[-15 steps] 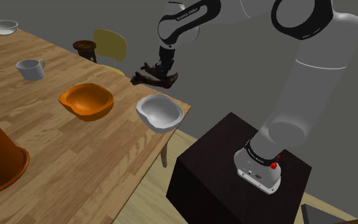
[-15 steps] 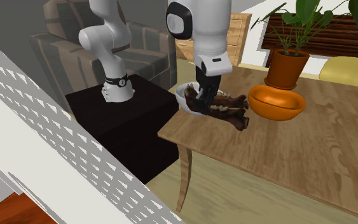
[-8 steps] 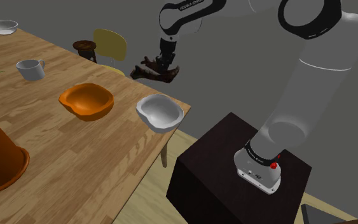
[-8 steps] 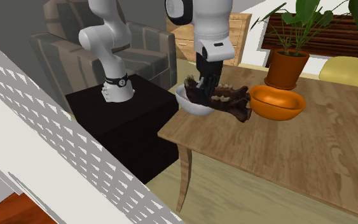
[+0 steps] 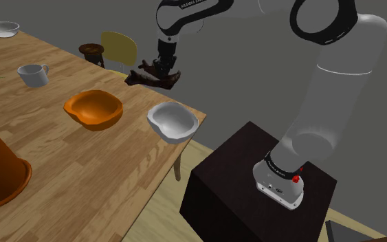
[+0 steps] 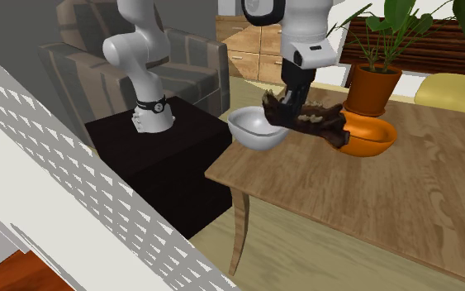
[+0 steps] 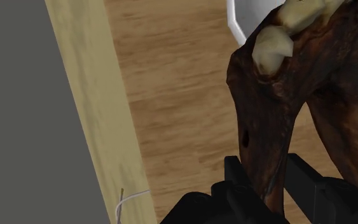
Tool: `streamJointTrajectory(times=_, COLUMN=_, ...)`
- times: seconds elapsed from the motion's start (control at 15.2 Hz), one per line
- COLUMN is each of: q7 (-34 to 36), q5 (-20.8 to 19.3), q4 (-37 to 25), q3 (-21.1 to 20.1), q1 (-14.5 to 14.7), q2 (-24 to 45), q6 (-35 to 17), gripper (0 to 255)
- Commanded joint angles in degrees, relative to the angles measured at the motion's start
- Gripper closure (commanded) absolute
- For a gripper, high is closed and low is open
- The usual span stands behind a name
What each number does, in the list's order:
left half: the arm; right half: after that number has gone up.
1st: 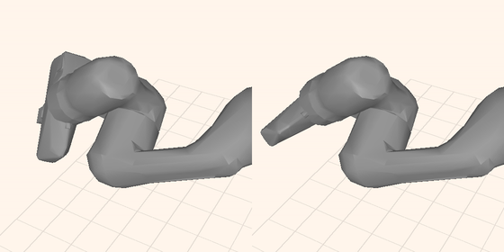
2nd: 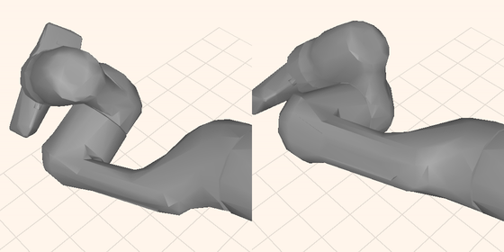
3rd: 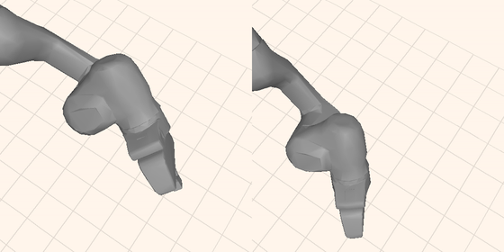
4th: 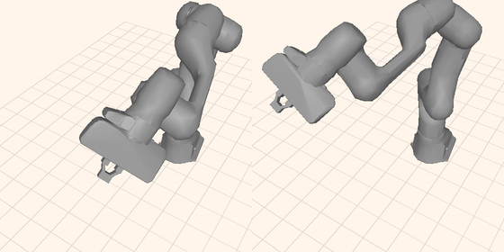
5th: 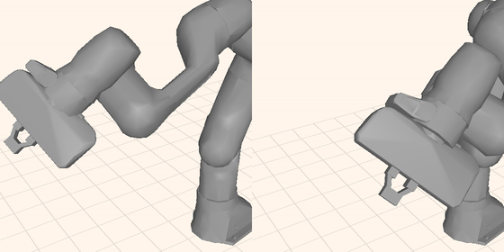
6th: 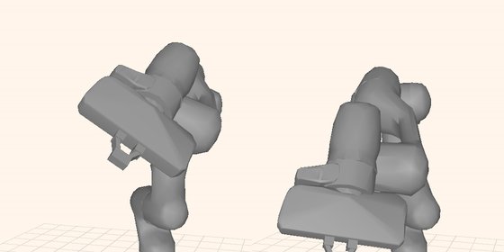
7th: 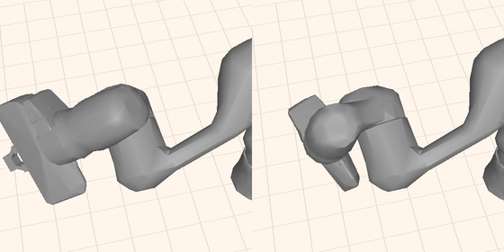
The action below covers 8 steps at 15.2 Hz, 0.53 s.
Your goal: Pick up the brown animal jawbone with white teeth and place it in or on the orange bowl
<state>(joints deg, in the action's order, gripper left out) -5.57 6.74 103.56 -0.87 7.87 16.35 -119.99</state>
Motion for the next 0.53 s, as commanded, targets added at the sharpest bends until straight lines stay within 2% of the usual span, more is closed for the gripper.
streamJointTrajectory(times=0.0, q7=2.3, q5=-0.3, q4=-3.1, q3=-0.7, q1=1.4, q2=2.0, q6=0.8, gripper=255)
streamJointTrajectory(times=0.46, q7=10.1, q5=-1.9, q4=-17.2, q3=-2.5, q1=6.6, q2=11.4, q6=4.7, gripper=255)
